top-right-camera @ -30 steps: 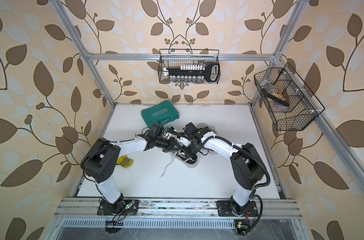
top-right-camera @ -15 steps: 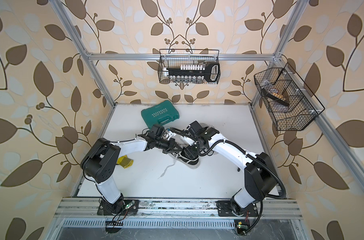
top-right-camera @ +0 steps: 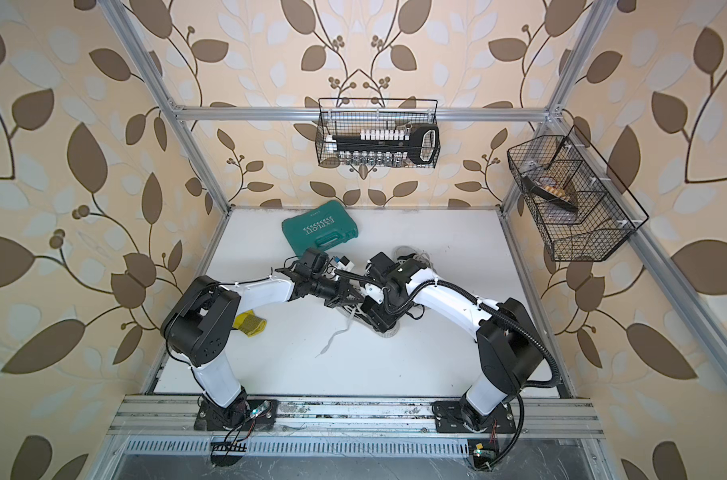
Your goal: Insert the insole into the shoe
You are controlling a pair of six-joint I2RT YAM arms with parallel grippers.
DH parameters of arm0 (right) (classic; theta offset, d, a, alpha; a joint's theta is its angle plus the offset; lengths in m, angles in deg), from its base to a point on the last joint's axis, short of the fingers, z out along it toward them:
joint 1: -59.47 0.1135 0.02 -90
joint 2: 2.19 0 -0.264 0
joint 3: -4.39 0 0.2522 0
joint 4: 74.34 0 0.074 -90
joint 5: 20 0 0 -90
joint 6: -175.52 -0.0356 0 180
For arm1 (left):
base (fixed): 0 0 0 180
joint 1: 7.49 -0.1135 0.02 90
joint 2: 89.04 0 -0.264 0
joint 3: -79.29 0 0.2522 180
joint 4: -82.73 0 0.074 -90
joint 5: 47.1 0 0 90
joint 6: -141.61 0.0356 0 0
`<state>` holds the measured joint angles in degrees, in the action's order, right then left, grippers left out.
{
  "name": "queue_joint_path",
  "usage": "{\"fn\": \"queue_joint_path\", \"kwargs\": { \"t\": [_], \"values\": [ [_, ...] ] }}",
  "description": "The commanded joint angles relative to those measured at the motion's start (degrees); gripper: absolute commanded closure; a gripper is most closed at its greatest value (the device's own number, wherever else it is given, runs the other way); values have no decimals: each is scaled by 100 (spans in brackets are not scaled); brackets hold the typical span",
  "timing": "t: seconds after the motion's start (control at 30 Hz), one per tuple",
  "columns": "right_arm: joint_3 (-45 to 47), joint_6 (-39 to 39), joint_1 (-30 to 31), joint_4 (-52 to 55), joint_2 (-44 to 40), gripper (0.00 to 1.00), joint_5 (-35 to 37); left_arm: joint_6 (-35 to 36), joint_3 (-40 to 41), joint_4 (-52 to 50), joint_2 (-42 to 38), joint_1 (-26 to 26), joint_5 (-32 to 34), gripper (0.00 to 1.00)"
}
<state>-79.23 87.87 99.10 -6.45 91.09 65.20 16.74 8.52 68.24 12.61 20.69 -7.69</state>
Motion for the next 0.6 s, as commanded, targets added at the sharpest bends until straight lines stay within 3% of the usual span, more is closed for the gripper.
{"fn": "queue_joint_path", "kwargs": {
  "t": [0.0, 0.2, 0.57],
  "values": [
    [-192, -109, 190, 226, 54, 19, 278, 139, -155, -130, -193, 73, -153, 100],
    [-273, -130, 201, 207, 100, 31, 477, 139, -163, -147, -215, 68, -142, 100],
    [-467, -160, 225, 205, 160, 70, 606, 130, -174, -164, -242, 73, -123, 100]
  ]
}}
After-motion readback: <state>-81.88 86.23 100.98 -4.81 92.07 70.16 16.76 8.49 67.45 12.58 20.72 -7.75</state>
